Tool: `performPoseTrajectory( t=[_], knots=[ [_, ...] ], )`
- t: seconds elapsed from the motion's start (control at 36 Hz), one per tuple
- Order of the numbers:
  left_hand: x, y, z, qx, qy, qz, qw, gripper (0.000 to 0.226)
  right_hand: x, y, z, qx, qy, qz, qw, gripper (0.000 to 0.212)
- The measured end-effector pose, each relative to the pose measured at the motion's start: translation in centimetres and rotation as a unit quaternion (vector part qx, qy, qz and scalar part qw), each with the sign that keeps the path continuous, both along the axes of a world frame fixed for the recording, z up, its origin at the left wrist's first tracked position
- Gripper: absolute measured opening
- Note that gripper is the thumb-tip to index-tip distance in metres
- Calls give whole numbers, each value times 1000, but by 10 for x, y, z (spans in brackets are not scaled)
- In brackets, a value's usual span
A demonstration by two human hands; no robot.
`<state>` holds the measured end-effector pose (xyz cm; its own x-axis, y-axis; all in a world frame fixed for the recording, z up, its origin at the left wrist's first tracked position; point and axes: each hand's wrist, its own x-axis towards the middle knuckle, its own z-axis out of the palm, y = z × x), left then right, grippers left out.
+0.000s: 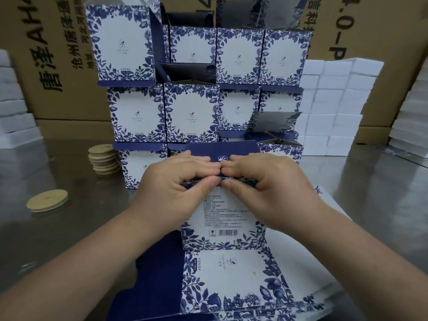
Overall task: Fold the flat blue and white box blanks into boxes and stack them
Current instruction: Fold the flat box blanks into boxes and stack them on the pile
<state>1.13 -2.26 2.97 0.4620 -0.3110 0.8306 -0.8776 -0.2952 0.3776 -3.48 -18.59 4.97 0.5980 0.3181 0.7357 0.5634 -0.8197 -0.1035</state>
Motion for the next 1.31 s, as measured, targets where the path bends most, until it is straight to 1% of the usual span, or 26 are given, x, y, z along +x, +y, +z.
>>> performPoseTrajectory(
  t=[0.11,0.17,0.22,0.31,0.36,0.47,0.53,0.58,0.67,0.72,0.81,0.86,0.92,0.97,1.0,1.08,1.14,1.17,1.19,1.25,1.31],
  knots=[
    [5,5,5,-13,74,-45,996,20,1,-14,9,36,107,63,992,23],
    [8,9,8,-16,103,-71,992,18,1,-23,15,56,146,76,985,20],
    [10,14,11,-19,130,-96,987,23,0,-31,20,88,176,79,977,17],
    [12,20,16,4,150,-119,981,34,0,-37,22,108,197,81,971,27],
    [13,21,19,25,158,-125,979,37,0,-39,22,107,202,80,970,27],
    [16,27,26,94,168,-101,976,25,1,-42,23,114,218,94,965,31],
    [15,31,31,136,171,-92,971,28,2,-45,23,118,225,102,962,33],
    [14,32,36,156,181,-91,967,30,3,-46,22,124,226,112,960,34],
    [11,30,37,132,187,-81,970,24,4,-45,20,134,213,114,961,33],
    [11,28,33,99,166,-61,979,15,5,-45,17,149,199,117,962,31],
    [11,27,27,70,135,-36,988,29,5,-44,13,159,185,121,962,33],
    [11,27,27,77,125,-35,989,32,6,-44,13,154,179,117,965,33],
    [10,27,28,86,117,-39,989,27,6,-44,12,147,176,113,967,33],
    [9,26,30,88,116,-46,988,16,6,-44,12,140,175,112,968,32],
    [9,27,30,86,119,-49,988,14,6,-44,13,140,178,114,967,32],
    [13,29,32,81,147,-49,985,27,5,-47,16,144,208,130,959,32],
    [14,33,36,96,169,-52,980,27,4,-51,20,135,233,139,953,31],
    [14,34,39,102,179,-56,977,26,4,-53,21,138,241,142,950,26],
    [15,37,41,108,187,-63,974,23,3,-55,21,148,244,142,948,23],
    [14,40,45,120,202,-74,969,19,4,-57,20,171,233,140,947,25],
    [13,41,46,128,210,-77,966,20,5,-56,19,178,218,138,950,25]
  ],
)
